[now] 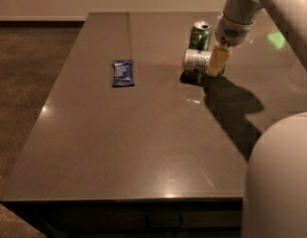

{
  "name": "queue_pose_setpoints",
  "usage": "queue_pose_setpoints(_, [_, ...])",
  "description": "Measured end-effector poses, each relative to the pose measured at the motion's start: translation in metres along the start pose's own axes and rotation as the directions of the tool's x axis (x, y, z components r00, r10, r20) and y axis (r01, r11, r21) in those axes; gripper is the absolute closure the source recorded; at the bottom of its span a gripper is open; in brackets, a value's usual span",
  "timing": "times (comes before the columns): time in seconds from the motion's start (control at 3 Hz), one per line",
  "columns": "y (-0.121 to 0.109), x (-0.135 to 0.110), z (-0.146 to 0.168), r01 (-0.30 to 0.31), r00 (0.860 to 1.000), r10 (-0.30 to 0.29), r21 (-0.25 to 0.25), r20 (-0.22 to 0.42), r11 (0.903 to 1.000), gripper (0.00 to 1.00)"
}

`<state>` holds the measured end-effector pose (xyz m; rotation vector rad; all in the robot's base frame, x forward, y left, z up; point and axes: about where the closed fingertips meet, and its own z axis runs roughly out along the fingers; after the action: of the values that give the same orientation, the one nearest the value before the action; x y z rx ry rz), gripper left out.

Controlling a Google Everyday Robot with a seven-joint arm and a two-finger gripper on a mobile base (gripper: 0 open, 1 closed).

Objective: Move 7up can near green can

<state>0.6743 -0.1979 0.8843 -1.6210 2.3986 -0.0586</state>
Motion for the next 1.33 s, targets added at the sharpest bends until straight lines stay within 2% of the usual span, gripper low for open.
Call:
queue_pose_setpoints(0.33, [-0.007, 0.006, 0.005, -0.034, 0.999, 0.034, 0.008, -0.007, 0.9994, 0.82])
queue_pose_setpoints(0.67, [-0.009, 0.008, 0.009, -0.043, 0.999, 0.043, 0.004, -0.006, 0.9991, 0.59])
queue_pose_setpoints(1.33, [-0.005, 0.010, 0.017, -0.034, 0.999, 0.033, -0.015, -0.004, 0.9993, 0.12])
